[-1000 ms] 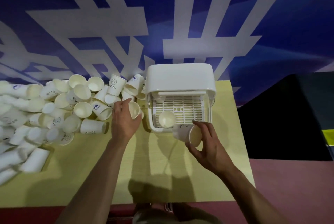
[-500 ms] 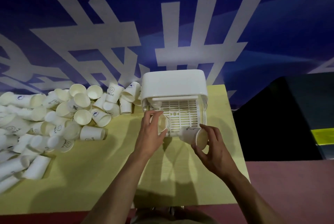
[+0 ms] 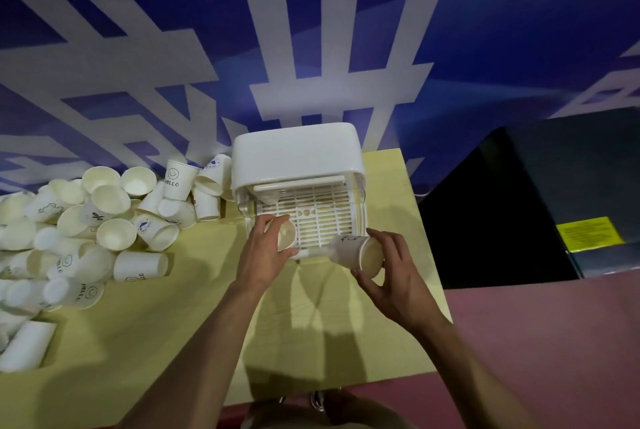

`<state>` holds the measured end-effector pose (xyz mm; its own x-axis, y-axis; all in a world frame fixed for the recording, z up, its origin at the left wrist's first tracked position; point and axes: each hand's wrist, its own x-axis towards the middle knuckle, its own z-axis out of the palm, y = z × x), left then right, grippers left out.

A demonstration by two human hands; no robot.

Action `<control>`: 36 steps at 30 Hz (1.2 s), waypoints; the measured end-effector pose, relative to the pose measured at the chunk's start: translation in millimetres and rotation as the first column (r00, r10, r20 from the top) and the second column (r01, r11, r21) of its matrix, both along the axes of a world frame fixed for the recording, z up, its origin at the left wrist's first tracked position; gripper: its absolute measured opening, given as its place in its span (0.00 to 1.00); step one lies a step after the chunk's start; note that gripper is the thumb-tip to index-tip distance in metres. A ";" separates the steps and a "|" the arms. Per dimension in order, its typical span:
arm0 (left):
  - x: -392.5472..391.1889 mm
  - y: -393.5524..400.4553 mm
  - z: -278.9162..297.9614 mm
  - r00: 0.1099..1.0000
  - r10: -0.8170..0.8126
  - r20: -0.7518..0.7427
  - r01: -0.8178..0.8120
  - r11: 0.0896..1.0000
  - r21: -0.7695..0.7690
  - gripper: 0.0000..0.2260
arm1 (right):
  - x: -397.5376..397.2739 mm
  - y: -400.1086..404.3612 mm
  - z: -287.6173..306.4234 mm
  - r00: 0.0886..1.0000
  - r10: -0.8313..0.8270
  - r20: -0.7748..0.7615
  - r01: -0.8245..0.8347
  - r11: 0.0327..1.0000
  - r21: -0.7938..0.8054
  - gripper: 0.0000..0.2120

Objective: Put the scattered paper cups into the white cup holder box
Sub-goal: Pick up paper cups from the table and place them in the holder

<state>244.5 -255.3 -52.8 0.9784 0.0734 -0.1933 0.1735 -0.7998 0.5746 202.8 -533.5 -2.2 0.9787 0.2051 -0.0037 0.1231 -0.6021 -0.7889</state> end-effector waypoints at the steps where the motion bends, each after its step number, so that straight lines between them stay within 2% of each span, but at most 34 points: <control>1: 1.7 -1.3 -1.7 1.000 0.004 -0.004 -0.004 1.000 -0.003 0.33 | 2.0 0.1 0.6 1.000 0.000 0.000 0.000 1.000 -0.003 0.33; 6: 0.8 -8.4 -2.9 1.000 0.022 -0.002 -0.022 1.000 -0.005 0.35 | 10.7 6.3 3.8 0.999 0.034 0.032 -0.034 0.999 -0.003 0.32; 11: -18.7 0.1 8.1 0.993 0.084 0.087 -0.081 0.996 -0.039 0.33 | 20.9 29.1 10.0 0.995 0.088 0.048 -0.087 0.996 -0.014 0.33; 15: -46.6 20.5 18.4 0.981 0.138 0.137 -0.129 0.989 -0.068 0.31 | 35.2 63.4 9.9 0.977 0.195 0.082 -0.194 0.981 -0.015 0.32; 24: -114.2 78.5 21.3 0.953 0.293 0.072 -0.288 0.955 -0.074 0.27 | 64.1 122.1 -24.7 0.948 0.302 0.101 -0.276 0.937 -0.212 0.36; 30: -135.5 111.5 18.3 0.946 0.325 0.024 -0.322 0.944 -0.076 0.26 | 78.8 147.8 -44.6 0.938 0.341 -0.055 -0.337 0.869 -0.363 0.37; 36: -141.0 141.0 17.4 0.949 0.317 -0.002 -0.315 0.943 -0.106 0.26 | 75.5 162.3 -48.5 0.944 0.316 -0.099 -0.329 0.865 -0.379 0.39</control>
<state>103.5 -114.3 -35.3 0.9111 0.3595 -0.2015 0.3981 -0.6416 0.6557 278.3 -371.2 -50.7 0.8564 0.4848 -0.1779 0.3410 -0.7896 -0.5102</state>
